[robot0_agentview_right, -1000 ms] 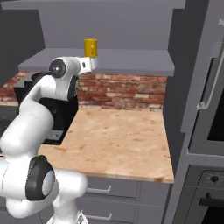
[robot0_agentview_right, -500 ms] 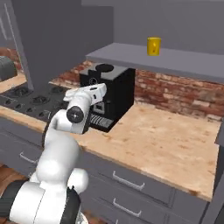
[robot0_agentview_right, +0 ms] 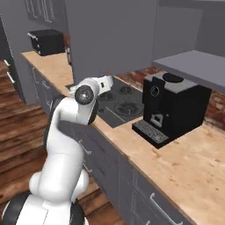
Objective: Move the mug from next to the sink to the open cabinet. Then, move the bowl with the sweet potato to the fridge to clear the area for faucet cleaning.
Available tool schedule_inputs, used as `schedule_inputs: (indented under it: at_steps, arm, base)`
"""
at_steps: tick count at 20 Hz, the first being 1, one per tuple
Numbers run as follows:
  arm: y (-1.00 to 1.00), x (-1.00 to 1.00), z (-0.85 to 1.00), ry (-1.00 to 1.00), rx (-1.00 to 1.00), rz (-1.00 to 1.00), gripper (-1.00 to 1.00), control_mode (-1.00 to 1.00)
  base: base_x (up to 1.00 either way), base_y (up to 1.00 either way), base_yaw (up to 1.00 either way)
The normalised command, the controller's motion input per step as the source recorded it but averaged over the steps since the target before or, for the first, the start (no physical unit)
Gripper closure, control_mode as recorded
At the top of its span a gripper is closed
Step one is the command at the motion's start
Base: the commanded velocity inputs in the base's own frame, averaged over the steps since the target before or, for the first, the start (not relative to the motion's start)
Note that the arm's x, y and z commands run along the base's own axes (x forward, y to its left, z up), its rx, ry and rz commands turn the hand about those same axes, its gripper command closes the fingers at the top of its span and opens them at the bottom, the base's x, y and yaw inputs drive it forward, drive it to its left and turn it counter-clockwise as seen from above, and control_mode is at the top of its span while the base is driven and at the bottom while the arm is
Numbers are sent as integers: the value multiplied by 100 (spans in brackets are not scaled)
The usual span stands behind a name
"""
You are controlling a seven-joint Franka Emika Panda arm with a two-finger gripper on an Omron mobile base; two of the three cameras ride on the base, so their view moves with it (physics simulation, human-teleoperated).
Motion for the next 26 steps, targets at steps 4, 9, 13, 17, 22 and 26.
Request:
schedule_inputs:
  at_steps: [4, 9, 13, 17, 22, 26]
  arm:
    - [0, 0, 0, 0, 0, 0, -100, 100]
    - [0, 0, 0, 0, 0, 0, -100, 100]
    - [0, 0, 0, 0, 0, 0, -100, 100]
    - [0, 0, 0, 0, 0, 0, -100, 100]
    - [0, 0, 0, 0, 0, 0, -100, 100]
    - [0, 0, 0, 0, 0, 0, -100, 100]
  base:
    - [-46, 5, 62]
    - [-73, 22, 52]
    - [-100, 27, 12]
    - [-82, 57, 42]
    - [-21, 67, 74]
    - [8, 60, 65]
